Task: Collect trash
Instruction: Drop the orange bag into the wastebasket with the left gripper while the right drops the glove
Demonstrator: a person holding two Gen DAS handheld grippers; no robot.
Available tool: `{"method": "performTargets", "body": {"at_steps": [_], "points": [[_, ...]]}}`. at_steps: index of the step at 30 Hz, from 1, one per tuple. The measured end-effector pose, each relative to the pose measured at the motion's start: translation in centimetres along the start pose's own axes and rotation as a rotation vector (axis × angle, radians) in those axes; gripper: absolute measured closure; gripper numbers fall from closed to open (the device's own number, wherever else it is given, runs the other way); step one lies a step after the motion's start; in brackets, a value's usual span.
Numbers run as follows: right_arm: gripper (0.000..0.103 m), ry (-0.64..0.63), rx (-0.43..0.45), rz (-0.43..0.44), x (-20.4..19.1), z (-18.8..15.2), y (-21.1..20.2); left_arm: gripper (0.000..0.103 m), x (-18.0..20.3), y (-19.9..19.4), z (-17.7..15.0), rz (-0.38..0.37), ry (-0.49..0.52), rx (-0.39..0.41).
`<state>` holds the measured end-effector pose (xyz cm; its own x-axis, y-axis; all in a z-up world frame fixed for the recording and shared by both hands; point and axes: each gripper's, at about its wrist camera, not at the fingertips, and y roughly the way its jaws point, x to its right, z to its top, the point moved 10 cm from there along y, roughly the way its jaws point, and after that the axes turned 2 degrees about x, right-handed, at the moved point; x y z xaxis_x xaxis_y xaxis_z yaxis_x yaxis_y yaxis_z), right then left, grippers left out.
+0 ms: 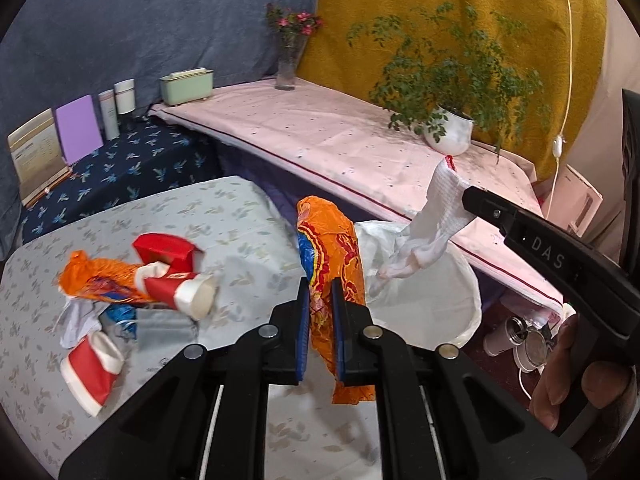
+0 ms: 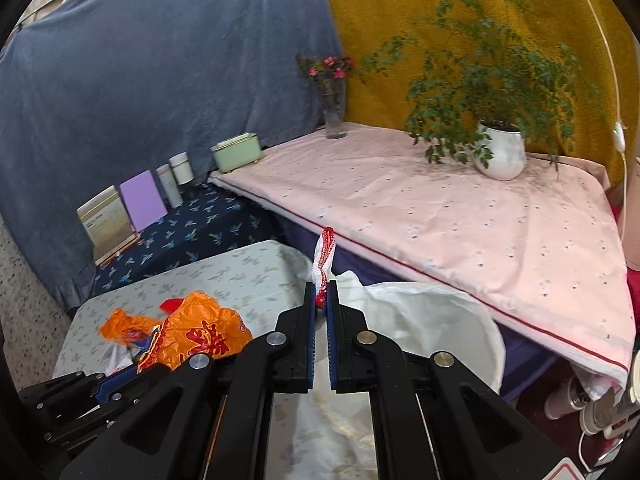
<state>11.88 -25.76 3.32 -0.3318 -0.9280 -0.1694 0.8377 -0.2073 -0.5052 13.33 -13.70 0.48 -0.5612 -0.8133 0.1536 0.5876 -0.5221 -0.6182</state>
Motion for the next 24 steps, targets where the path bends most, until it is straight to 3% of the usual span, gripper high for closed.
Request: {"method": "performTargets", "body": {"at_steps": [9, 17, 19, 21, 24], "points": [[0.098, 0.046, -0.021, -0.056, 5.4, -0.9, 0.5, 0.093, 4.7, 3.1, 0.6, -0.053, 0.049, -0.028], [0.097, 0.066, -0.049, -0.084, 7.6, -1.8, 1.6, 0.091, 6.7, 5.6, 1.0, -0.081, 0.048, -0.056], [0.095, 0.068, -0.048, -0.094, 7.9, -1.9, 1.7, 0.082, 6.5, 6.0, 1.0, -0.069, 0.029, -0.058], [0.091, 0.074, -0.043, -0.097, 8.2, -1.7, 1.7, 0.065, 6.1, 6.2, 1.0, -0.062, 0.009, -0.054], [0.082, 0.078, -0.036, -0.1, 8.4, -1.5, 1.5, 0.062, 5.6, 6.2, 1.0, -0.048, 0.003, -0.05]]}}
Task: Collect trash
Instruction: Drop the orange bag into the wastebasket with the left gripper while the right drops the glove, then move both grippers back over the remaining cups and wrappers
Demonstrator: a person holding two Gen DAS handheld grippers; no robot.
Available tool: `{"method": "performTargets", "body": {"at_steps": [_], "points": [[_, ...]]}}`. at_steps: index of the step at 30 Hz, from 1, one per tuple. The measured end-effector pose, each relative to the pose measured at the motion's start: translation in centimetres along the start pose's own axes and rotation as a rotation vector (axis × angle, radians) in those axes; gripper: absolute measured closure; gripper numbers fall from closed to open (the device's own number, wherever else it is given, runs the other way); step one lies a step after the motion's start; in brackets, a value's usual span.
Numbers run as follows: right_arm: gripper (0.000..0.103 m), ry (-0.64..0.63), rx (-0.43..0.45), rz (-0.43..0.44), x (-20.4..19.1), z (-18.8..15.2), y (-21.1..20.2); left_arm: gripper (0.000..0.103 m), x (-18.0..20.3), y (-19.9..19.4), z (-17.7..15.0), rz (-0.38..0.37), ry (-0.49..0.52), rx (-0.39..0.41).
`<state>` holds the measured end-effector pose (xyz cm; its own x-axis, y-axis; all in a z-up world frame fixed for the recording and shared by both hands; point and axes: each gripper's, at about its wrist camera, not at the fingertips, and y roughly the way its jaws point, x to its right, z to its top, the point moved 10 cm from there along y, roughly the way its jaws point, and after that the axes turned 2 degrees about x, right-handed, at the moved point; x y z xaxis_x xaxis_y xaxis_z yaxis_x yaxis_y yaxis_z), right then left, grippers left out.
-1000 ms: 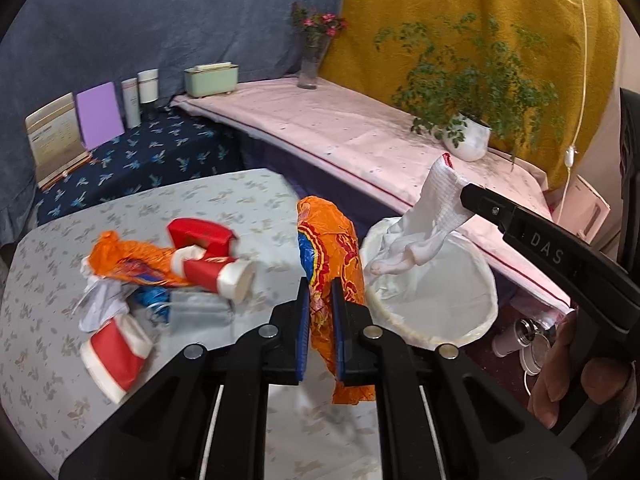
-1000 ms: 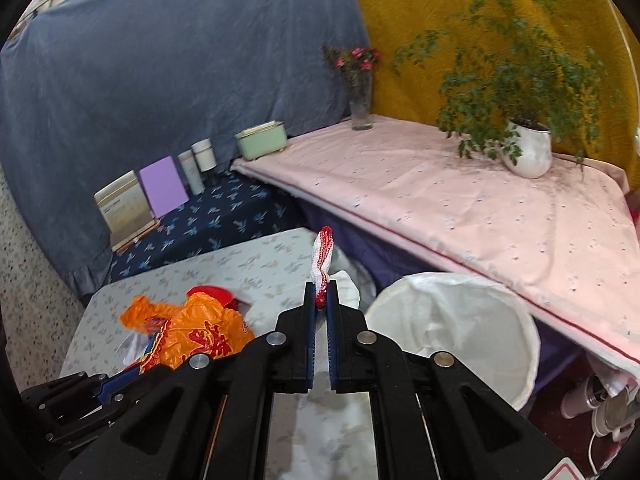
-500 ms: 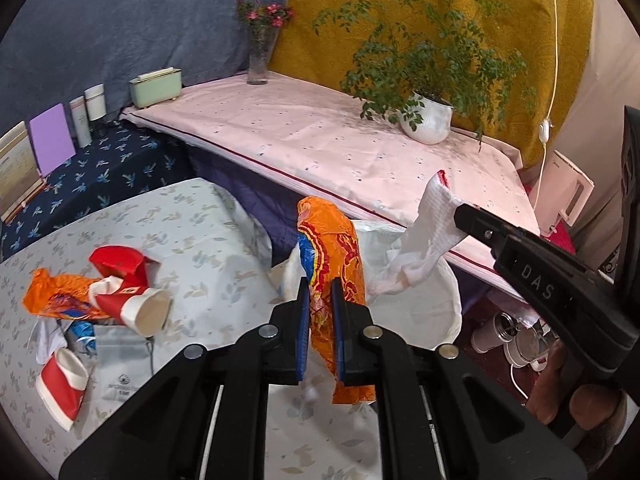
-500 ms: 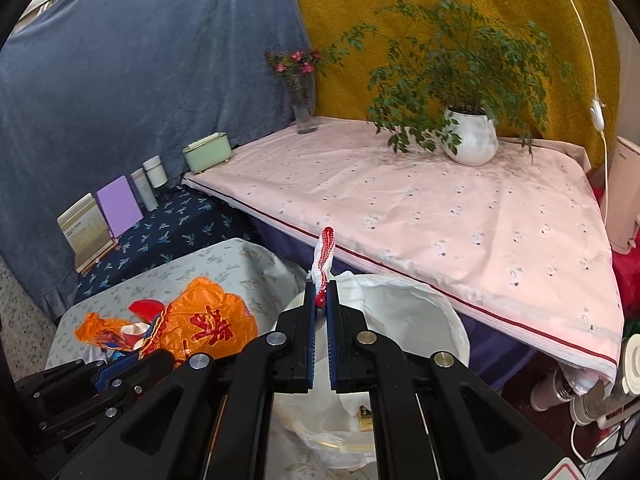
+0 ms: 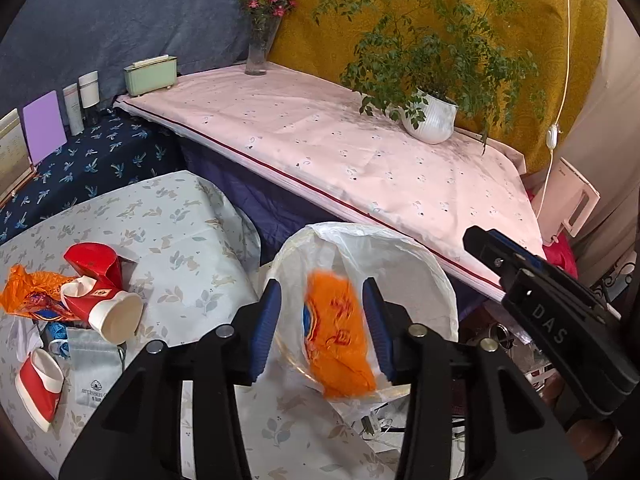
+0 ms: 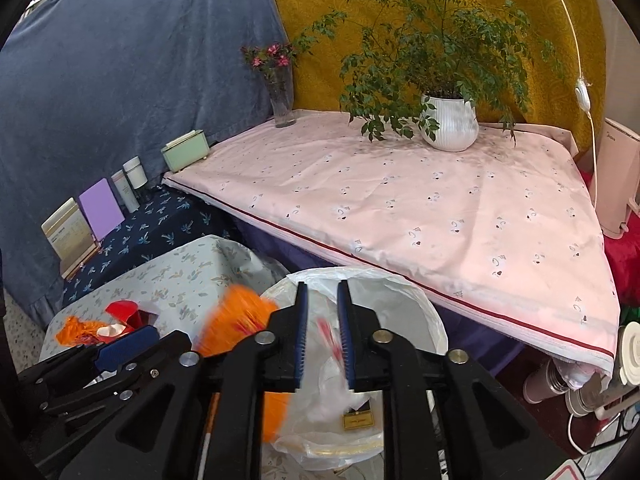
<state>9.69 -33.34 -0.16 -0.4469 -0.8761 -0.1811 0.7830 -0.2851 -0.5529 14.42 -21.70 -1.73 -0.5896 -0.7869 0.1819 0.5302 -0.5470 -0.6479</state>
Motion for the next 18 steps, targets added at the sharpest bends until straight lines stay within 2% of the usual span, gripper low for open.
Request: {"method": "performTargets", "body": {"at_steps": [4, 6, 8, 12, 18], "points": [[0.077, 0.001, 0.01, 0.002, -0.3, 0.2, -0.3, 0.06, -0.9, -0.2, 0.0, 0.014, -0.019, -0.001], [0.075, -0.001, 0.011, 0.009, -0.6, 0.2, -0.3, 0.05, -1.6, -0.4, 0.0, 0.026, -0.032, 0.005], [0.072, -0.006, 0.015, 0.017, -1.2, 0.3, -0.6, 0.045, -2.4, -1.0, 0.0, 0.042, -0.044, 0.019], [0.067, -0.034, 0.031, 0.024, -2.7, 0.4, -1.2, 0.045, -4.0, -1.8, 0.0, 0.061, -0.07, 0.034], [0.065, -0.063, 0.033, 0.057, -5.3, 0.2, -1.7, 0.044, -6.8, -3.2, -0.3, 0.098, -0.106, 0.047]]}}
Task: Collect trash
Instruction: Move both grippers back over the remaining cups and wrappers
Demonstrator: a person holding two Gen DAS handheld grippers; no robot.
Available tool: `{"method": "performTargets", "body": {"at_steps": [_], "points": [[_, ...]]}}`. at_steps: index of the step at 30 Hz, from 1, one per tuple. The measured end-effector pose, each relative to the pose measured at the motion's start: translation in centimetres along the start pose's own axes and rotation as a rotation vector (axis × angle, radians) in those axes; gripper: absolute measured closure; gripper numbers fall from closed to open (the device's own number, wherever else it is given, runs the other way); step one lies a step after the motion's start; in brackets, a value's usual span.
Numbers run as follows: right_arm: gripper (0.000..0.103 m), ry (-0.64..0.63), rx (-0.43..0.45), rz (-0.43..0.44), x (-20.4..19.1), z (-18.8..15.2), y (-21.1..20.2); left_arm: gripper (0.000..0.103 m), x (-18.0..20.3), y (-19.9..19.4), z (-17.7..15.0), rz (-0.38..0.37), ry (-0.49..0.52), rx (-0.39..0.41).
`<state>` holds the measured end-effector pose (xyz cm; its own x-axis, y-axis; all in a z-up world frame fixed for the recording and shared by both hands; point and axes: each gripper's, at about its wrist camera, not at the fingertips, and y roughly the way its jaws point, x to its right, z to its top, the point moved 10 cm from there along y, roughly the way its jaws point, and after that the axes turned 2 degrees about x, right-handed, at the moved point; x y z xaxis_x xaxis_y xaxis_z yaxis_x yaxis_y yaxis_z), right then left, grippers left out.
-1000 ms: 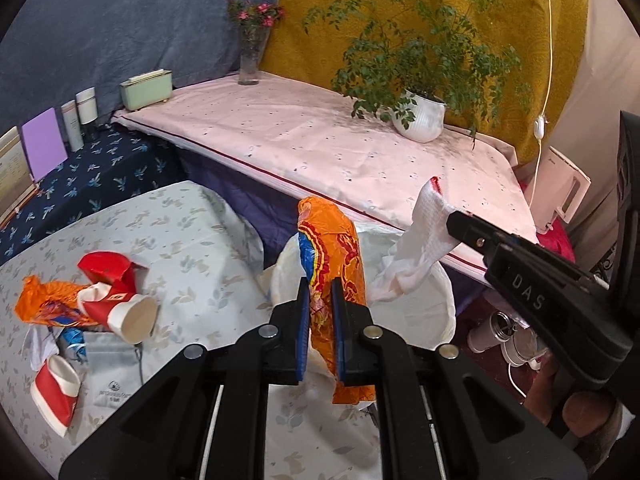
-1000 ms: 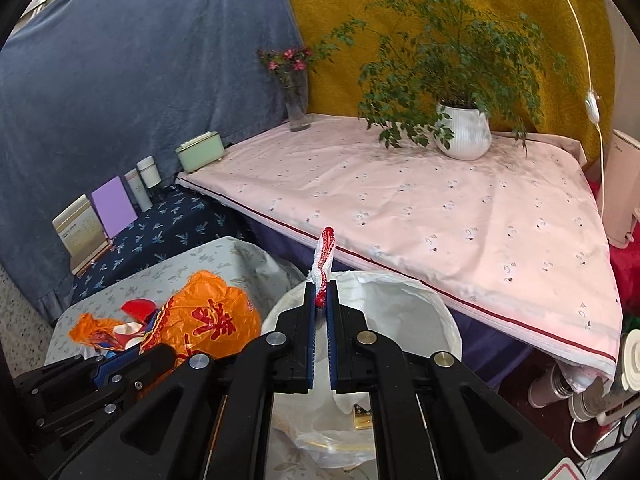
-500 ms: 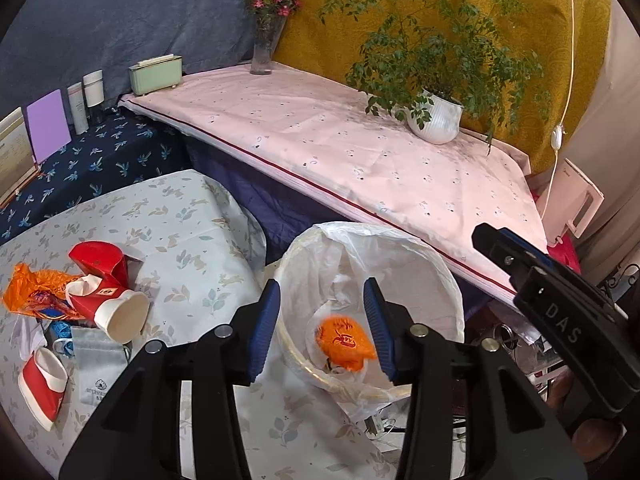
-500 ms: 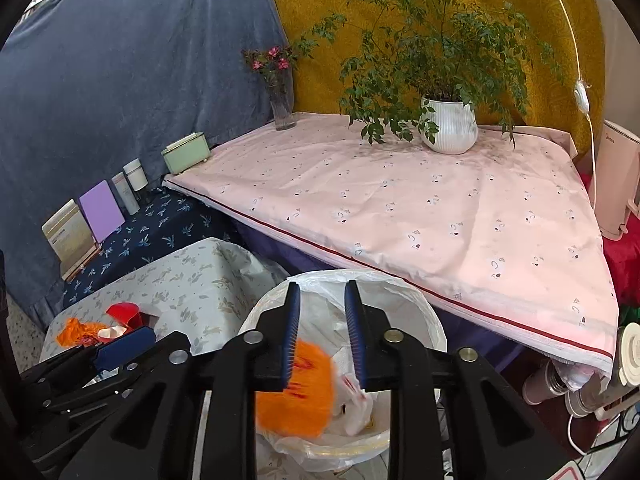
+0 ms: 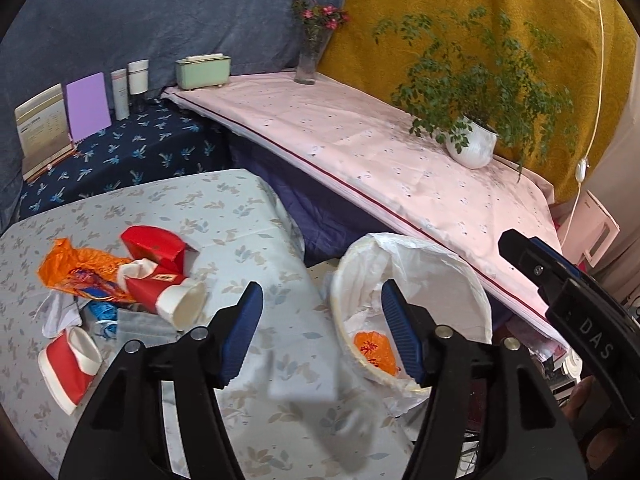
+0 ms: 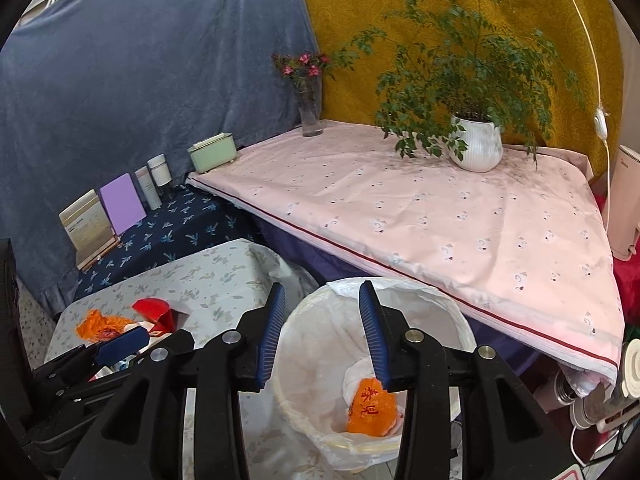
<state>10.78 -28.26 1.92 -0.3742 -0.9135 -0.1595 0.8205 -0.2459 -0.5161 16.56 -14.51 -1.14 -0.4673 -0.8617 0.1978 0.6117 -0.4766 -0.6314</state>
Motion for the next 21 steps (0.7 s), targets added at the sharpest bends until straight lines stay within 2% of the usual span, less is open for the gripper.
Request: {"method": "performTargets", "body": {"at_steps": [4, 9, 16, 18, 21], "points": [[0.062, -0.017, -0.005, 0.021, -1.9, -0.3, -0.1, 0.042, -2.2, -0.8, -0.2, 0.033, -0.024, 0.007], [0.062, -0.049, -0.021, 0.053, -4.8, -0.9, 0.0, 0.034, -5.5, -1.9, -0.8, 0.091, -0.053, 0.018], [0.062, -0.093, -0.057, 0.108, -9.1, -2.5, 0.7, 0.032, -11.0, -3.4, -2.0, 0.166, -0.125, 0.017], [0.062, -0.107, -0.067, 0.121, -10.3, -3.0, 0.9, 0.026, -12.6, -3.9, -2.6, 0.197, -0.144, 0.019], [0.062, -0.126, -0.084, 0.14, -11.9, -3.8, 1.2, 0.025, -14.7, -4.5, -3.4, 0.23, -0.165, 0.013]]}}
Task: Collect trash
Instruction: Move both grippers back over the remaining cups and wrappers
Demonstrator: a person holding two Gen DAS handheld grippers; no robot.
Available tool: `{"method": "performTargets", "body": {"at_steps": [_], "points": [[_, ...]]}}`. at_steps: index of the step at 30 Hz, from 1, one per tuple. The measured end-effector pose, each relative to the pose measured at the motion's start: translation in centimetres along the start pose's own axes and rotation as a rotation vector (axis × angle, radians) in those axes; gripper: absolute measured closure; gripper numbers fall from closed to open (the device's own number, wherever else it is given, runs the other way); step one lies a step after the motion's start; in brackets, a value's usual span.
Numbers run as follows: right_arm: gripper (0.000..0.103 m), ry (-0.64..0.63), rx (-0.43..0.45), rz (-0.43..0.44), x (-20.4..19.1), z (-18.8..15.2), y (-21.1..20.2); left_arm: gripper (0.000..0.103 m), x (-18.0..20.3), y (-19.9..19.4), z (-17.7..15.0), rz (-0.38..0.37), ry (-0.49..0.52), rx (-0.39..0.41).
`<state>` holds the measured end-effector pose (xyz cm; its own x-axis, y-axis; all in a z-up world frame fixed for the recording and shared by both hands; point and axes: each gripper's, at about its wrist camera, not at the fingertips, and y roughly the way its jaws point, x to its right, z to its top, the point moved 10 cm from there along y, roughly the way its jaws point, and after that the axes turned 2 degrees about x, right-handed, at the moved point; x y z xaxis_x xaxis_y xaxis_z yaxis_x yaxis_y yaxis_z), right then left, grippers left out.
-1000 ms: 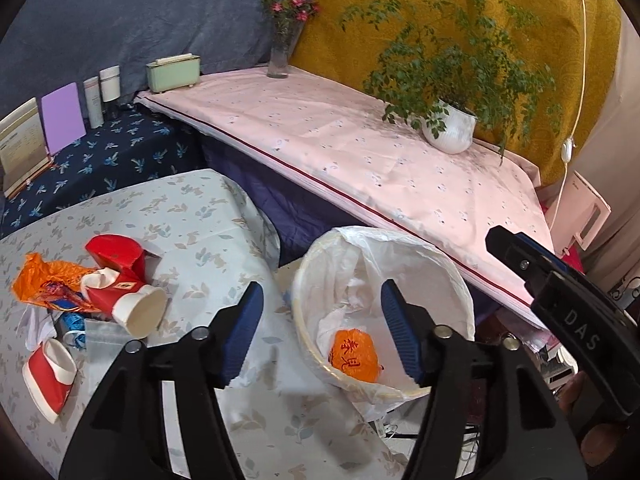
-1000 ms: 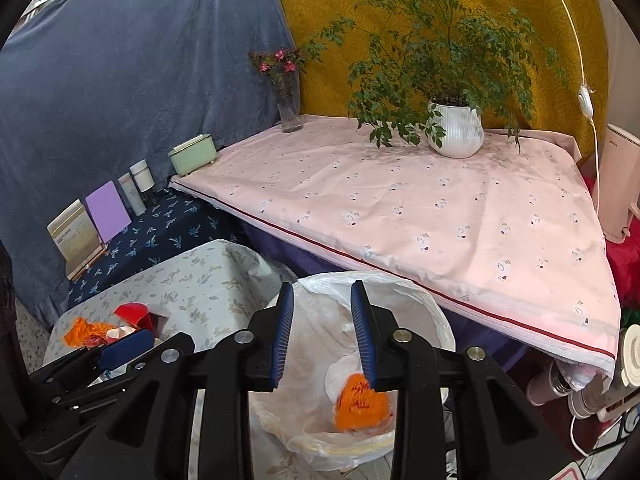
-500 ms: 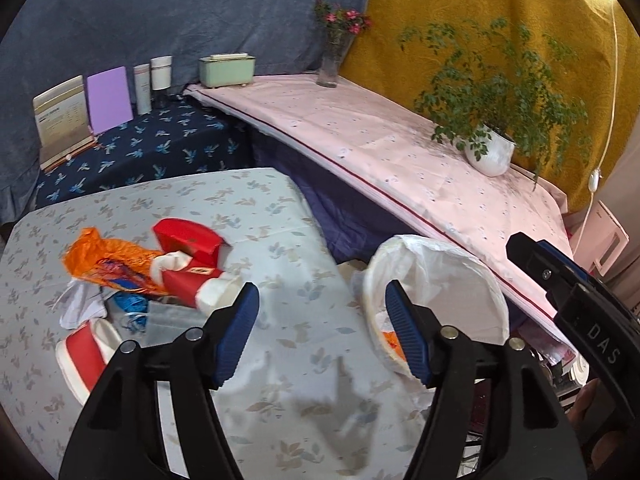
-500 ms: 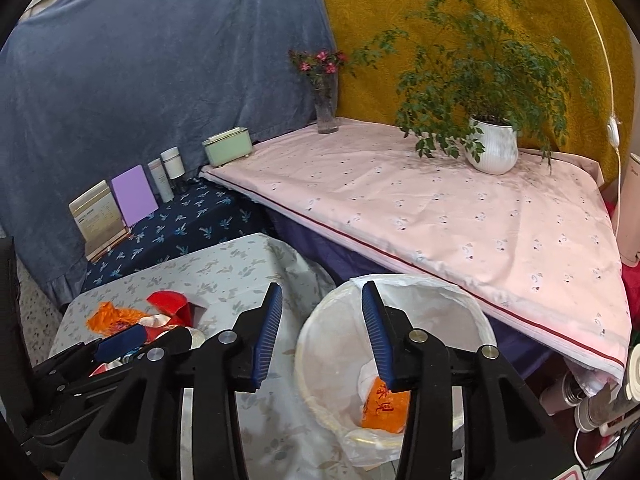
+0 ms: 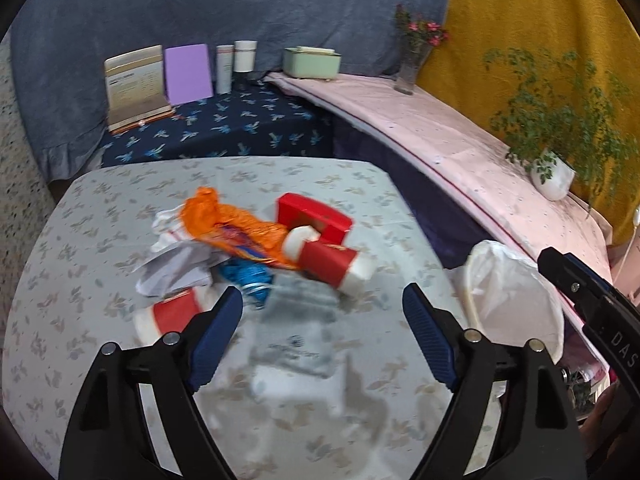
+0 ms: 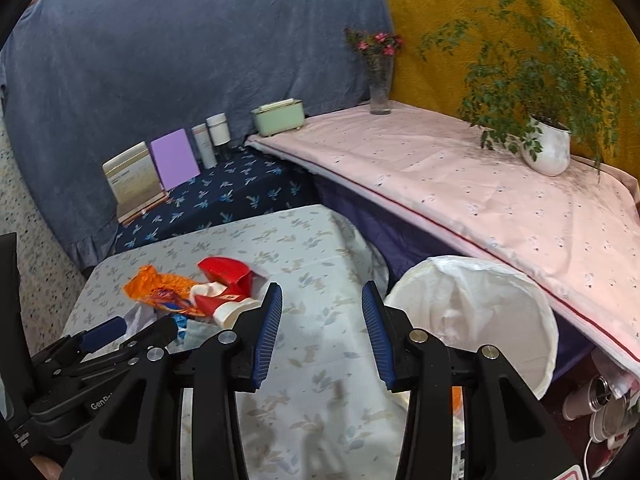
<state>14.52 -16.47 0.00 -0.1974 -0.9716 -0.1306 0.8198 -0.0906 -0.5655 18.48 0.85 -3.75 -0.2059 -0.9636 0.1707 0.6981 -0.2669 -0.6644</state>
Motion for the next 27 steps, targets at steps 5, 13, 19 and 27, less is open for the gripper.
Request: {"method": "performTargets", "body": {"at_steps": [5, 13, 19, 27], "points": [[0.062, -0.026, -0.033, 0.029, -2.5, -1.2, 1.0, 0.021, -3.9, 0.0, -1.0, 0.055, -0.046, -0.022], [0.058, -0.058, -0.082, 0.062, -5.8, -3.0, 2.7, 0.015, -9.0, 0.3, -3.1, 0.122, -0.11, -0.058], [0.059, -0.075, -0.117, 0.074, -7.4, -4.4, 4.1, 0.014, -11.7, 0.9, -5.1, 0.148, -0.147, -0.098], [0.059, -0.079, -0.156, 0.092, -8.8, -6.0, 6.0, 0.015, -13.3, 2.1, -7.2, 0.123, -0.18, -0.15]]}}
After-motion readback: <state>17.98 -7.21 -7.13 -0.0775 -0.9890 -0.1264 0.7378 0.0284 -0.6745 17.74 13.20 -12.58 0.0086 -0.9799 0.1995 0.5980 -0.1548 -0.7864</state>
